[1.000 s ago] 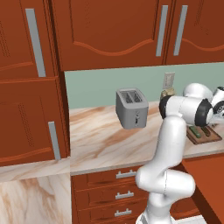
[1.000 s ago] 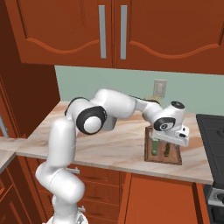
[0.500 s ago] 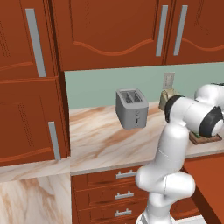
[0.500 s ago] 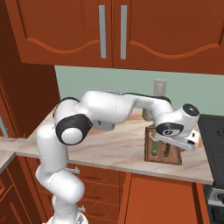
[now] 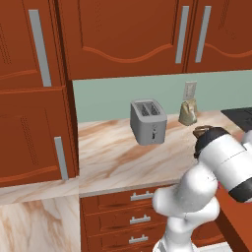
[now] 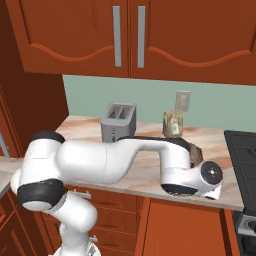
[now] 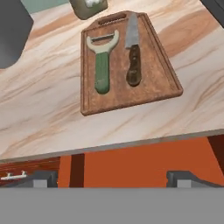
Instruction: Open the drawer on the right and place the cutting tools on the cutting board.
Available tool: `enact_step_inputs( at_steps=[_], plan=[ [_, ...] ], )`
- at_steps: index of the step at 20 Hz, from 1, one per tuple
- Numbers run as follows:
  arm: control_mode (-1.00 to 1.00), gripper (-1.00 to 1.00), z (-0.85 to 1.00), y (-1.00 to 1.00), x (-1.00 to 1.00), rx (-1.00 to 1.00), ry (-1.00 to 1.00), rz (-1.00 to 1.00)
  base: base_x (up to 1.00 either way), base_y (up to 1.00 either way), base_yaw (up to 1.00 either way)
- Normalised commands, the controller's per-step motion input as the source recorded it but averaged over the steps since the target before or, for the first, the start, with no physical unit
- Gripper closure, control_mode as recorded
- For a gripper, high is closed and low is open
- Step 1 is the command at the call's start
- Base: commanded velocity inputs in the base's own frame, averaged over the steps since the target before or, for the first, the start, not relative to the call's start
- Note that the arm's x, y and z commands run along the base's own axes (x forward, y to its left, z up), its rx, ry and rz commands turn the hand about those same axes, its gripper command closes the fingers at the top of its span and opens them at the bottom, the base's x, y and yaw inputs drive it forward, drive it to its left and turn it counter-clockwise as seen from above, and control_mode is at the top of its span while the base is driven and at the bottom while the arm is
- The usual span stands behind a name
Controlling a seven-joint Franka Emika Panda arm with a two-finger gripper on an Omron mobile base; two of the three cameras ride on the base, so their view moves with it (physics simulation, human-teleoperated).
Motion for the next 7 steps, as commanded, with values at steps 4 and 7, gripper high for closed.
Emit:
enact_step_inputs(
  at_steps=[4,7],
  plan=[
    [-1.00,-1.00,-0.92,0.97,-1.00,-0.30,-0.11,0.04,0.00,0.00,0.00],
    [-1.00,-1.00,-1.00,0.90,-1.00,-0.24,-0.12,0.02,0.00,0.00,0.00]
  ],
)
